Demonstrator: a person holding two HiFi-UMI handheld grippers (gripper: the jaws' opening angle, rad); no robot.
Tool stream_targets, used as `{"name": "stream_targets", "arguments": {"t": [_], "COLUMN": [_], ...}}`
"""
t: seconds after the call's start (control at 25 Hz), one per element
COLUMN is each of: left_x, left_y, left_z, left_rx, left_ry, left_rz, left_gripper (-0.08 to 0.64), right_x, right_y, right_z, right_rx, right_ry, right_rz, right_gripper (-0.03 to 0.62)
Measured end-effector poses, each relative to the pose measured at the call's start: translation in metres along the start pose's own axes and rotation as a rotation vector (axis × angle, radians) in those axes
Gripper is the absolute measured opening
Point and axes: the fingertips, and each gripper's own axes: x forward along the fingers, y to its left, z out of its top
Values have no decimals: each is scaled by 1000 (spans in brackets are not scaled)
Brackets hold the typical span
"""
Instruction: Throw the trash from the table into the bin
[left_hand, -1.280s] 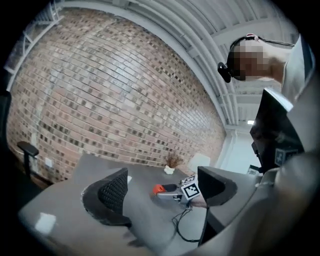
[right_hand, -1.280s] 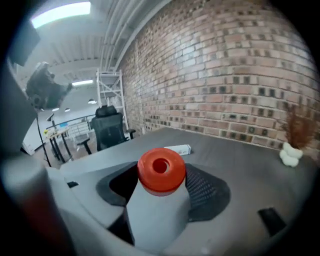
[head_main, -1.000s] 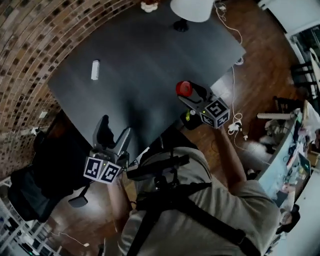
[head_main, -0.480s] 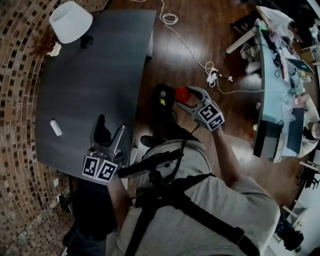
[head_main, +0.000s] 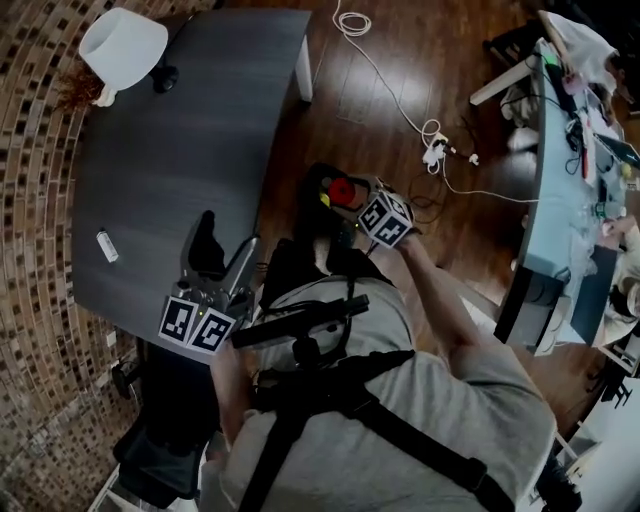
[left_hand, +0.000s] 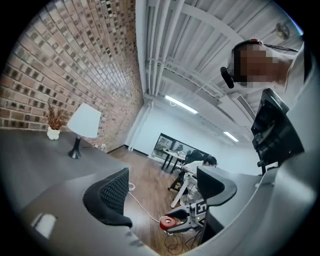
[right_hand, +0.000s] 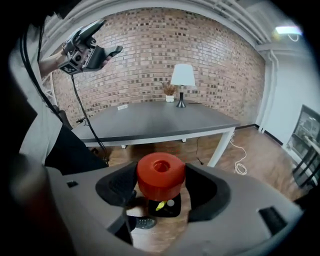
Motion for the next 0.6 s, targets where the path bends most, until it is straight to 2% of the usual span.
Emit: {"name": "stream_targets", "arguments": {"t": [0.16, 0.32, 0.44, 0.6], "left_x": [14, 44, 69, 101], "left_y": [11, 21, 17, 6], "left_z": [5, 11, 18, 23], "left_rx": [-11, -23, -15, -19], "left_ry": [4, 22, 37, 67], "left_rz": [-13, -100, -196, -330], "left_gripper": [417, 417, 417, 417], "right_x": [17, 10, -21, -88], "right_y": [-8, -24, -35, -56], "right_z": [0, 19, 44, 88], "right_rx": [25, 76, 182, 320], "right_ry": [29, -11, -135, -390], "right_rz": [-3, -54, -105, -192], "right_gripper": [318, 315, 293, 277]}}
